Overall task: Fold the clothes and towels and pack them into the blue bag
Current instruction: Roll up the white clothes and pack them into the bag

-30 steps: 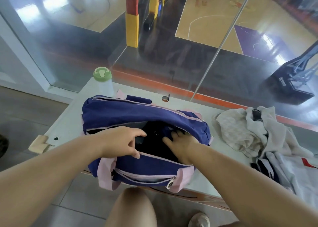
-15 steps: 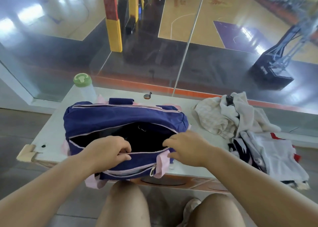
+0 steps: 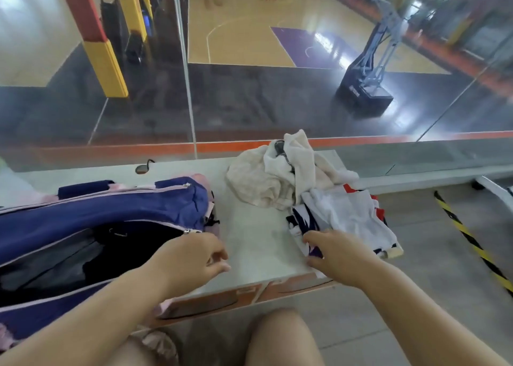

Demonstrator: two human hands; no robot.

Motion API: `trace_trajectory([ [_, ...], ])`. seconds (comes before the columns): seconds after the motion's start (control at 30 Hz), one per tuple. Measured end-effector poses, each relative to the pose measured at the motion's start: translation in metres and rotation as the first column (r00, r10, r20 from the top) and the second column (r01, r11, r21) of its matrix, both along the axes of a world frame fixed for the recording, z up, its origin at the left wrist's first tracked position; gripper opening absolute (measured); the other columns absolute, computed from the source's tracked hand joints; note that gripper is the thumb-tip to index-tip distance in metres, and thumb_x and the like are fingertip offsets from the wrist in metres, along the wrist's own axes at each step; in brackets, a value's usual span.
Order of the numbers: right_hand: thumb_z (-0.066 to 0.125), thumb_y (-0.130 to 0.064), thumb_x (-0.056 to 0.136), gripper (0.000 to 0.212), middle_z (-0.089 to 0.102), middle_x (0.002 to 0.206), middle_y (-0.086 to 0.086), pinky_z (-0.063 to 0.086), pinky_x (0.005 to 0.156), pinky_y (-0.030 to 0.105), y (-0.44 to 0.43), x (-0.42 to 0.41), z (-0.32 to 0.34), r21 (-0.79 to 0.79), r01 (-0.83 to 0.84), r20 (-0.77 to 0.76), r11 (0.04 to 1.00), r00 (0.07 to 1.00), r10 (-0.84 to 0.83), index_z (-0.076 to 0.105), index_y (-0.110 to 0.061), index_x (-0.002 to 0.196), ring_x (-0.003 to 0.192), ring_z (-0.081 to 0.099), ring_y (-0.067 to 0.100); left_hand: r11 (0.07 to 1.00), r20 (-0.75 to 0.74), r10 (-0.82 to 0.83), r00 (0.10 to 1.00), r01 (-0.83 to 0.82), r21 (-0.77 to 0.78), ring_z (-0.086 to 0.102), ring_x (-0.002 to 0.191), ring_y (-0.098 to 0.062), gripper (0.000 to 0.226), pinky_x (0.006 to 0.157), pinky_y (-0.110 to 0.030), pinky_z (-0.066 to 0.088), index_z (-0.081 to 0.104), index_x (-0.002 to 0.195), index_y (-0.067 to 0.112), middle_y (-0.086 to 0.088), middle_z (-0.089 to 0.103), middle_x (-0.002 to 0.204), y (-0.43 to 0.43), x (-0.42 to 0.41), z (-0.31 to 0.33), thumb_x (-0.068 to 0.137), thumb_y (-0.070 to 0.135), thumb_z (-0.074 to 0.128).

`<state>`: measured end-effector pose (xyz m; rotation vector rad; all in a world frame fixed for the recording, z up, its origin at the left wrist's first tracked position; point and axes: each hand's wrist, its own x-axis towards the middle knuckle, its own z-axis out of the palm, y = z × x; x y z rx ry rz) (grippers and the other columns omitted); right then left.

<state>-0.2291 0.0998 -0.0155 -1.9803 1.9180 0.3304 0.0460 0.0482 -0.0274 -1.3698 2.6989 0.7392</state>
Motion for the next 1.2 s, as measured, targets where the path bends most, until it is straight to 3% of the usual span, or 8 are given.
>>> trace_trajectory([
  [0.1,0.050,-0.048,0.091,0.036,0.062,0.109,-0.006,0.042,0.062,0.027,0.007,-0.045,-0.011,-0.056,0.186,-0.025,0.981,0.982,-0.188,0.051,-0.025,0.119,0.090,0.057,0.018,0.997,-0.016,-0.063,0.998,0.064,0.040,0.057,0.084,-0.003,0.030,0.079,-0.023,0.048,0.063,0.107,0.027,0.014,0.064,0.098,-0.008,-0.052,-0.015,0.087,0.048,0.054],
  [0.27,0.046,-0.052,0.091,0.053,0.054,0.129,0.000,0.041,0.083,0.033,0.006,-0.098,-0.042,-0.129,0.426,-0.043,0.896,0.900,-0.434,0.037,-0.020,0.133,0.113,0.052,0.023,0.976,0.027,-0.199,0.980,0.195,0.097,0.055,0.097,-0.009,0.031,0.085,-0.026,0.045,0.059,0.116,0.027,0.009,0.061,0.114,-0.025,-0.135,-0.046,0.090,0.043,0.052],
  [0.53,0.052,-0.060,0.082,0.083,0.009,0.156,-0.003,0.024,0.107,0.058,-0.024,-0.121,-0.108,-0.004,0.395,0.083,0.919,0.916,-0.393,0.011,-0.027,0.146,0.142,0.006,0.030,0.847,0.198,-0.414,0.889,0.455,-0.273,0.032,0.117,-0.025,0.092,0.095,-0.031,0.049,0.036,0.134,0.013,-0.003,0.038,0.133,-0.070,-0.214,-0.094,0.054,0.035,0.077],
  [0.63,0.052,-0.054,0.085,0.071,0.010,0.154,-0.003,0.015,0.107,0.064,-0.025,-0.124,-0.126,-0.017,0.301,0.044,0.953,0.953,-0.300,0.017,-0.032,0.142,0.142,0.000,0.032,0.815,0.275,-0.486,0.830,0.544,-0.199,-0.017,0.138,-0.026,0.108,0.117,-0.038,0.006,-0.025,0.140,0.025,0.011,-0.026,0.148,-0.084,-0.228,-0.112,0.078,0.025,0.064],
  [0.73,0.047,-0.049,0.091,0.069,0.001,0.158,-0.004,0.003,0.109,0.063,-0.018,-0.128,-0.135,-0.032,0.224,0.026,0.974,0.974,-0.224,0.011,-0.033,0.147,0.144,-0.010,0.031,0.760,0.406,-0.534,0.742,0.632,-0.155,-0.042,0.130,-0.024,0.113,0.111,-0.040,-0.018,-0.038,0.135,0.026,0.012,-0.046,0.136,-0.096,-0.243,-0.115,0.082,0.032,0.062],
  [0.93,0.048,-0.046,0.092,0.070,-0.004,0.159,-0.010,-0.016,0.110,0.053,-0.005,-0.145,-0.138,-0.015,0.068,0.102,0.998,0.993,-0.066,0.007,-0.037,0.149,0.144,-0.020,0.023,0.724,0.417,-0.581,0.699,0.678,-0.128,-0.012,0.143,-0.034,0.102,0.116,-0.045,-0.004,-0.002,0.149,0.017,-0.006,-0.007,0.158,-0.082,-0.243,-0.131,0.076,0.042,0.065],
  [1.03,0.049,-0.050,0.086,0.073,-0.003,0.159,-0.014,-0.017,0.112,0.053,0.002,-0.145,-0.133,-0.005,0.075,0.171,0.997,0.983,-0.073,0.012,-0.039,0.148,0.143,-0.022,0.019,0.736,0.287,-0.584,0.760,0.644,-0.209,0.045,0.125,-0.042,0.102,0.100,-0.052,0.042,0.046,0.134,0.010,-0.012,0.050,0.138,-0.067,-0.227,-0.136,0.046,0.053,0.076],
  [1.2,0.031,-0.076,0.070,0.102,-0.014,0.159,0.002,-0.018,0.111,0.053,0.027,-0.110,-0.126,-0.001,0.089,0.077,0.996,0.993,-0.089,-0.001,-0.024,0.151,0.141,-0.026,0.027,0.797,0.154,-0.505,0.849,0.528,-0.293,0.060,0.103,-0.039,0.083,0.083,-0.044,0.052,0.061,0.118,0.006,-0.013,0.064,0.118,-0.034,-0.215,-0.145,0.050,0.053,0.069],
])
